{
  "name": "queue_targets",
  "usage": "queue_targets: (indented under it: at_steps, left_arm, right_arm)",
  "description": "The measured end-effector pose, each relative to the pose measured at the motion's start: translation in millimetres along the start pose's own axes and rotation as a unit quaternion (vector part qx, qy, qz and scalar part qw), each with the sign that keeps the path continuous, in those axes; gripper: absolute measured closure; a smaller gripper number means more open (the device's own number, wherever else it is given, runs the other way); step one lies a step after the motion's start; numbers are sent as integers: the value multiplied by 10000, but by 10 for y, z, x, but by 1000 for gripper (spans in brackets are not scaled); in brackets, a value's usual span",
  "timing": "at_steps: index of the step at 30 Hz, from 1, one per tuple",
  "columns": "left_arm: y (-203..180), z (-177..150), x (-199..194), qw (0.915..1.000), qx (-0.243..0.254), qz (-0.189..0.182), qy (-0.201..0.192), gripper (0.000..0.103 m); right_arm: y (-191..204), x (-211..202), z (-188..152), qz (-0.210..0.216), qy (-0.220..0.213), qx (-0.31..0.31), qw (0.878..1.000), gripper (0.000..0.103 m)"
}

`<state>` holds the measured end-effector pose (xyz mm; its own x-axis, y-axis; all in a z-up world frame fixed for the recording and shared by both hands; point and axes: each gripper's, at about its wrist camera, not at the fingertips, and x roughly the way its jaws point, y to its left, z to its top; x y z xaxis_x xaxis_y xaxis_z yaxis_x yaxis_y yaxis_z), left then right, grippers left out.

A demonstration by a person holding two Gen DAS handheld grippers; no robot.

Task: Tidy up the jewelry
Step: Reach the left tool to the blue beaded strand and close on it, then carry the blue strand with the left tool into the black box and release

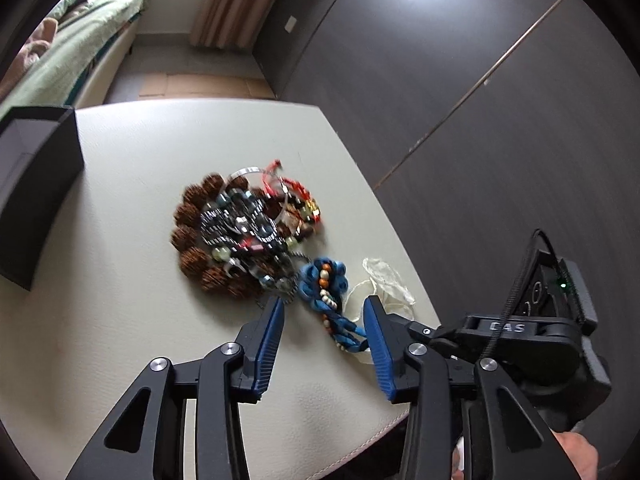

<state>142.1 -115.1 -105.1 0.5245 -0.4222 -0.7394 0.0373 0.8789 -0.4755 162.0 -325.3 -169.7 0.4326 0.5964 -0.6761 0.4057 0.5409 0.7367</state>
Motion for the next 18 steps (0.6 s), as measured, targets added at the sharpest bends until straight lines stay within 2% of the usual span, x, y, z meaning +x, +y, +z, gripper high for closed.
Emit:
queue_targets:
  at_steps: [3, 8, 11, 12, 14, 16, 18]
  left_arm:
    - [-9, -12, 78, 9999, -102, -17, 54, 60]
    - [-60, -2, 189, 9998, -171, 11, 63, 60]
    - [-120, -7, 252, 9999, -98, 68, 57, 61]
    - [-140, -10, 277, 9999, -74, 113, 48, 63]
    - [-139, -17, 317, 9998, -60, 191, 71, 76]
    - [-117, -29, 361, 9994, -97, 298, 127, 94]
    - [-85, -37, 366, 9993, -122, 328, 119, 94]
  right_arm:
    - [-51, -42, -12, 75, 14, 123, 9999, 97]
    - [-80, -235, -14, 49, -295, 142, 9995, 97]
    - [-67, -271, 5, 62, -331, 123, 9994, 97]
    - [-81, -272, 8, 78, -315, 140, 9994, 97]
    - [-119, -270, 15, 109, -279, 179, 9994, 97]
    - [-128, -264, 29, 139, -248, 185, 9994, 97]
    - [-126, -270, 38, 149, -254, 173, 9994, 97]
